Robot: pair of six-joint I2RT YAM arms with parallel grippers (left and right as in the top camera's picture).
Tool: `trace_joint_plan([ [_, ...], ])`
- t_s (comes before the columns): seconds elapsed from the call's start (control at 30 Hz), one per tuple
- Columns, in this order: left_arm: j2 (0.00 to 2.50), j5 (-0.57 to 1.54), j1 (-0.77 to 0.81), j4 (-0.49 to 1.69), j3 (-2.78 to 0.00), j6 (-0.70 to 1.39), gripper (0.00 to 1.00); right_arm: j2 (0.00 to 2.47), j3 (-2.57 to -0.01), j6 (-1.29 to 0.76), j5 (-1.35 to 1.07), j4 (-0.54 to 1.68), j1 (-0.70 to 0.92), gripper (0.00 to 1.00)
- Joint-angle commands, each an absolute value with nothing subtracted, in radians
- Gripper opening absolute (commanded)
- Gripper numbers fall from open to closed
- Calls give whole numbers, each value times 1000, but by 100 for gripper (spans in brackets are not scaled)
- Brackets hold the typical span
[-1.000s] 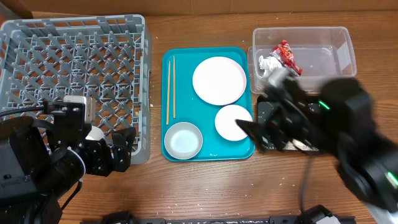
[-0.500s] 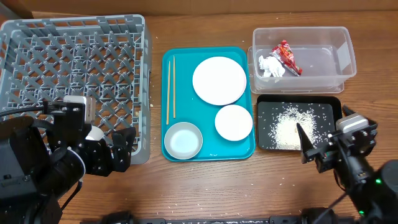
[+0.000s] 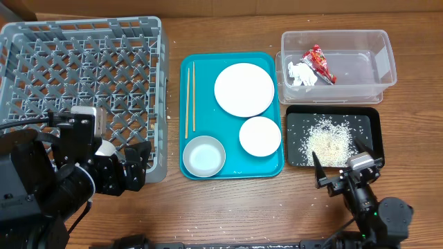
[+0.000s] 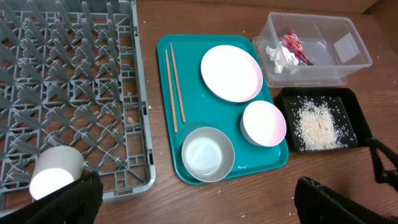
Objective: Sort waste into correct bins and load items into the dishwasher
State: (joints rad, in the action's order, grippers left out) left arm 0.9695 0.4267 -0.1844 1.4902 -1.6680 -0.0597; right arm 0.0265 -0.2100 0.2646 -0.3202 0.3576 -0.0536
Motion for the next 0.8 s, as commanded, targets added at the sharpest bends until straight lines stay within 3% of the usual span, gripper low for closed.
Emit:
trace_joint_plan([
  [0.0, 968, 430, -180, 1489, -1679, -82, 100, 2, -133, 144, -335, 284, -59, 100],
  [0.17, 968, 430, -180, 1489, -1679, -83, 100, 2, -6, 119, -334, 29, -59, 100],
  [0.77, 968, 430, -180, 1489, -1679, -82, 100, 4, -8, 119, -334, 54, -59, 100],
])
